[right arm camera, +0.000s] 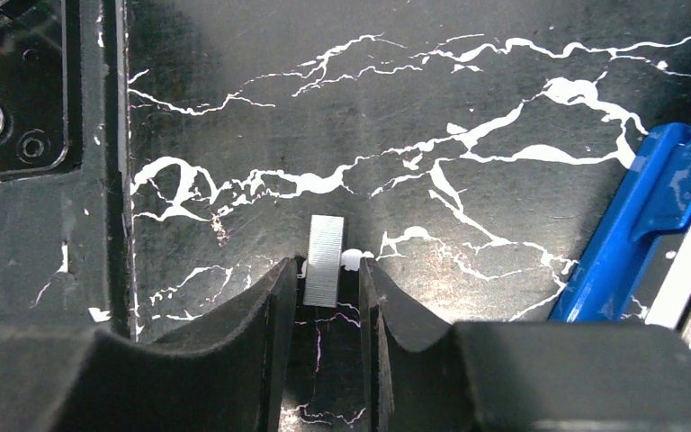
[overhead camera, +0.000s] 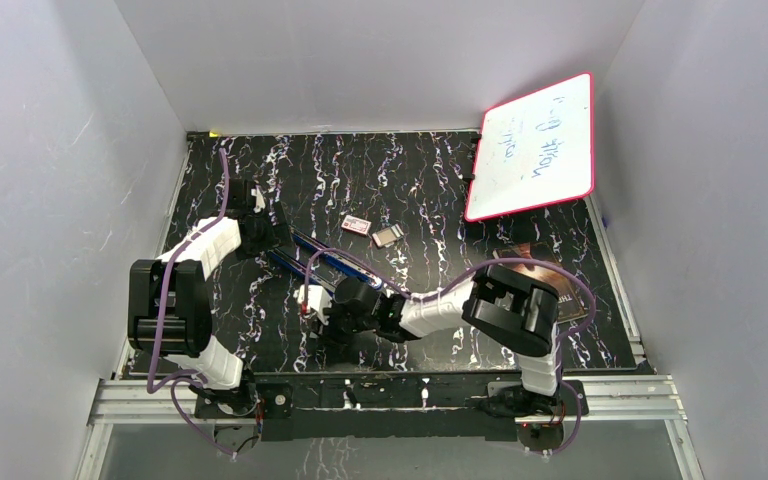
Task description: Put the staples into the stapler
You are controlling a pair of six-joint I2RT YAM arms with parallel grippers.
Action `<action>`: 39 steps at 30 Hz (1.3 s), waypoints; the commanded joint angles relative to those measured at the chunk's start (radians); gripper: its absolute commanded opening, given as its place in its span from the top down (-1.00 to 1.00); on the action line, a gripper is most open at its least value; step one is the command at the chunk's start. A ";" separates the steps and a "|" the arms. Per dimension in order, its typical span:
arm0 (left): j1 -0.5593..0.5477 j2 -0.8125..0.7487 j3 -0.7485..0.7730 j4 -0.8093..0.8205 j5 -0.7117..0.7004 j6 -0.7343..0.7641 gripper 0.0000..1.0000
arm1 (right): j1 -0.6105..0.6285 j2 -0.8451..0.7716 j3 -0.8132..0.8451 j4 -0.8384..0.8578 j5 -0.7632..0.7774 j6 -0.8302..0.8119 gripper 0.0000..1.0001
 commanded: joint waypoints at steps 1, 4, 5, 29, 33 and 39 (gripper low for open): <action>0.007 -0.001 0.033 -0.023 0.013 0.008 -0.72 | 0.012 -0.015 -0.071 0.031 0.088 -0.048 0.21; 0.007 -0.001 0.033 -0.023 0.015 0.008 -0.72 | 0.013 -0.019 -0.091 0.043 0.093 -0.059 0.21; 0.007 -0.001 0.033 -0.023 0.015 0.009 -0.72 | 0.012 -0.014 -0.095 0.043 0.088 -0.065 0.21; 0.007 0.002 0.033 -0.023 0.024 0.006 -0.72 | 0.025 -0.095 -0.057 0.008 0.026 -0.105 0.96; 0.007 -0.001 0.033 -0.021 0.028 0.004 -0.72 | 0.020 -0.158 0.001 0.006 0.026 -0.059 1.00; 0.007 -0.007 0.026 -0.019 0.030 -0.004 -0.72 | -0.014 -0.222 0.051 -0.028 0.128 0.018 1.00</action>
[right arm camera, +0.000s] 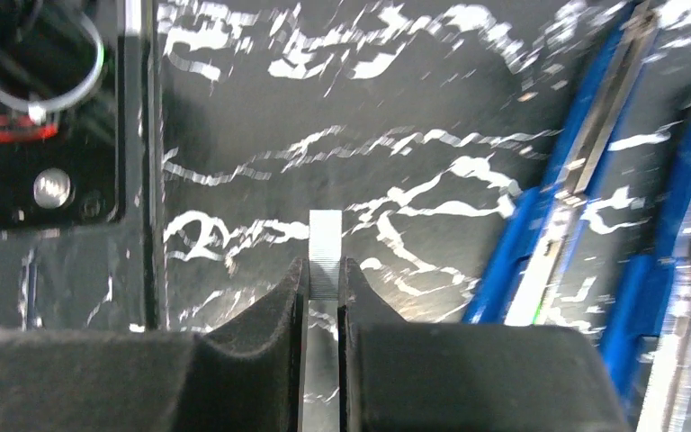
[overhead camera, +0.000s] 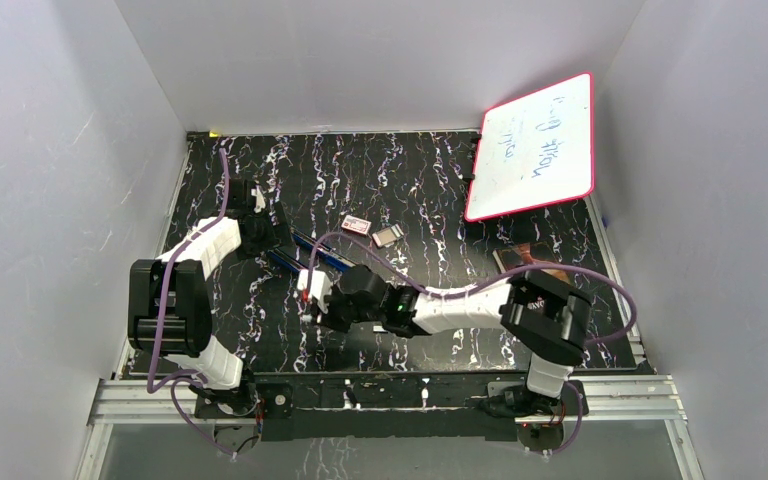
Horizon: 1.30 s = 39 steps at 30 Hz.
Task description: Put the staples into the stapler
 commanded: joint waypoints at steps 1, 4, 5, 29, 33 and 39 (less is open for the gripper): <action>0.007 -0.010 0.024 -0.018 0.021 -0.006 -0.72 | -0.039 -0.084 0.068 -0.014 0.084 0.071 1.00; 0.006 -0.010 0.020 -0.017 0.025 -0.011 -0.71 | -0.095 -0.096 0.068 -0.043 0.080 0.133 1.00; 0.005 -0.011 0.018 -0.017 0.025 -0.012 -0.71 | -0.114 -0.099 0.064 -0.043 0.074 0.152 1.00; -0.003 0.070 0.035 -0.070 -0.134 -0.054 -0.63 | -0.153 -0.033 0.129 -0.168 0.243 0.218 1.00; -0.004 0.043 0.007 -0.085 -0.182 -0.042 -0.62 | -0.153 -0.038 0.126 -0.166 0.238 0.211 1.00; -0.006 0.031 -0.026 -0.104 -0.185 -0.036 -0.54 | -0.154 -0.054 0.112 -0.160 0.241 0.210 1.00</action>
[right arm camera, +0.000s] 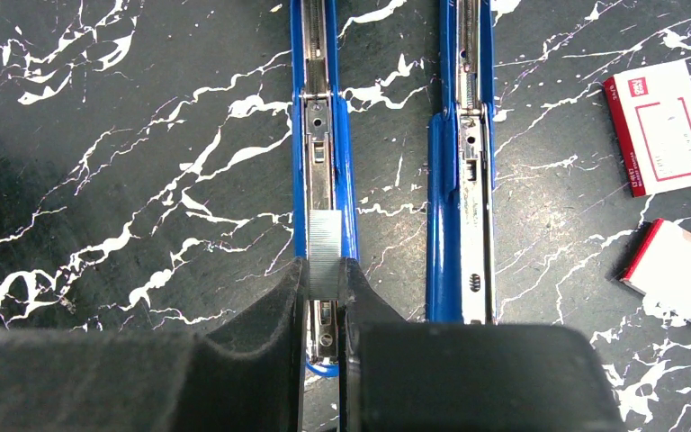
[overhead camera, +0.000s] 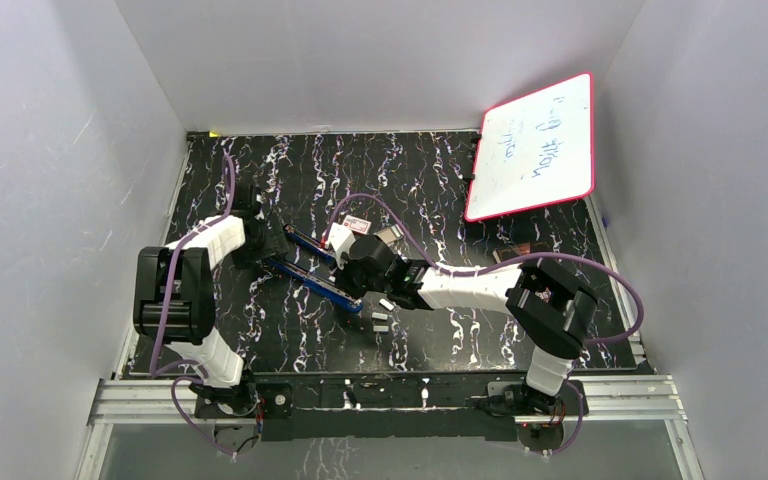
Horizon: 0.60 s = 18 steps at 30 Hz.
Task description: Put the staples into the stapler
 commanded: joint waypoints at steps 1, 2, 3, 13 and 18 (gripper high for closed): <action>-0.002 -0.058 -0.030 -0.060 -0.038 0.009 -0.52 | 0.000 -0.024 0.022 0.035 0.009 -0.005 1.00; -0.002 -0.060 -0.029 -0.059 -0.041 0.010 -0.52 | 0.000 -0.025 0.022 0.036 0.007 -0.007 1.00; -0.002 -0.060 -0.028 -0.059 -0.045 0.012 -0.52 | -0.001 -0.024 0.023 0.039 -0.001 -0.010 1.00; -0.003 -0.053 -0.013 -0.050 -0.012 0.041 -0.62 | 0.000 -0.012 0.018 0.063 -0.074 -0.079 1.00; -0.003 -0.043 -0.006 -0.051 0.003 0.050 -0.62 | 0.000 0.020 0.023 0.076 -0.077 -0.088 1.00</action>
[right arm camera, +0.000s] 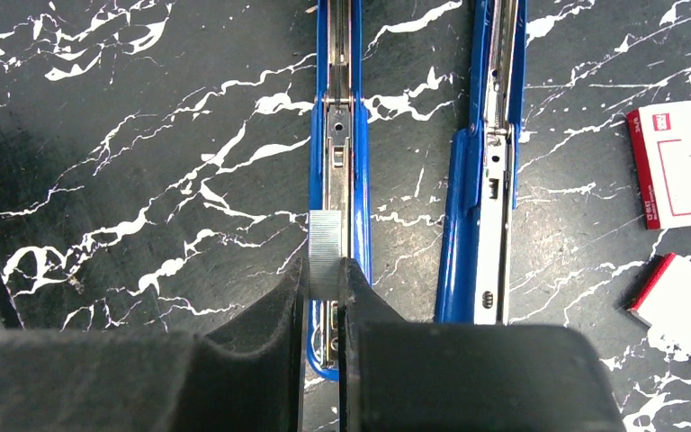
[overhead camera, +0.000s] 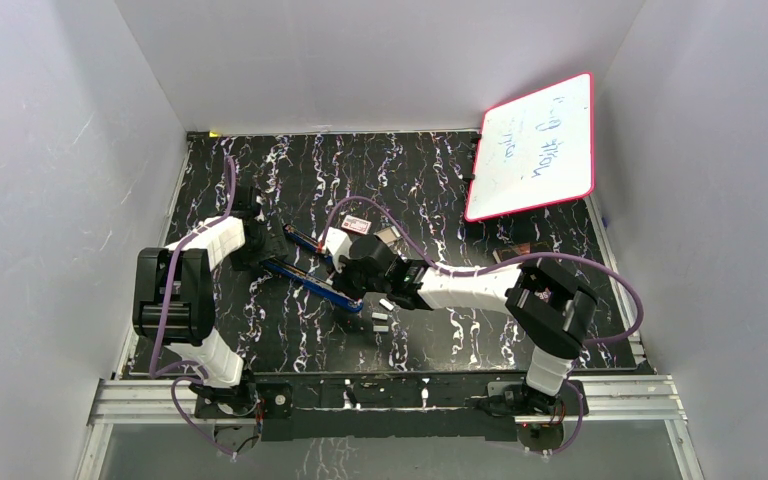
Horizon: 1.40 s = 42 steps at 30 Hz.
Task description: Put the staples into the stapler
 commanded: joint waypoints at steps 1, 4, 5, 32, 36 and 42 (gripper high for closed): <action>-0.003 -0.028 0.010 -0.038 0.020 0.021 -0.62 | 0.000 0.029 0.030 0.066 -0.008 -0.025 1.00; -0.002 -0.025 0.011 -0.039 0.024 0.025 -0.62 | 0.000 0.049 0.046 0.059 -0.006 -0.028 1.00; -0.002 -0.025 0.011 -0.039 0.024 0.025 -0.62 | 0.000 0.051 0.050 0.057 -0.004 -0.029 1.00; -0.003 -0.018 0.020 -0.040 0.048 0.037 -0.62 | -0.011 0.083 0.109 -0.019 -0.023 -0.052 1.00; -0.001 -0.015 0.021 -0.041 0.050 0.040 -0.62 | -0.014 0.094 0.112 -0.021 -0.023 -0.048 1.00; -0.003 -0.011 0.025 -0.043 0.054 0.041 -0.62 | -0.015 0.103 0.117 -0.024 -0.026 -0.045 1.00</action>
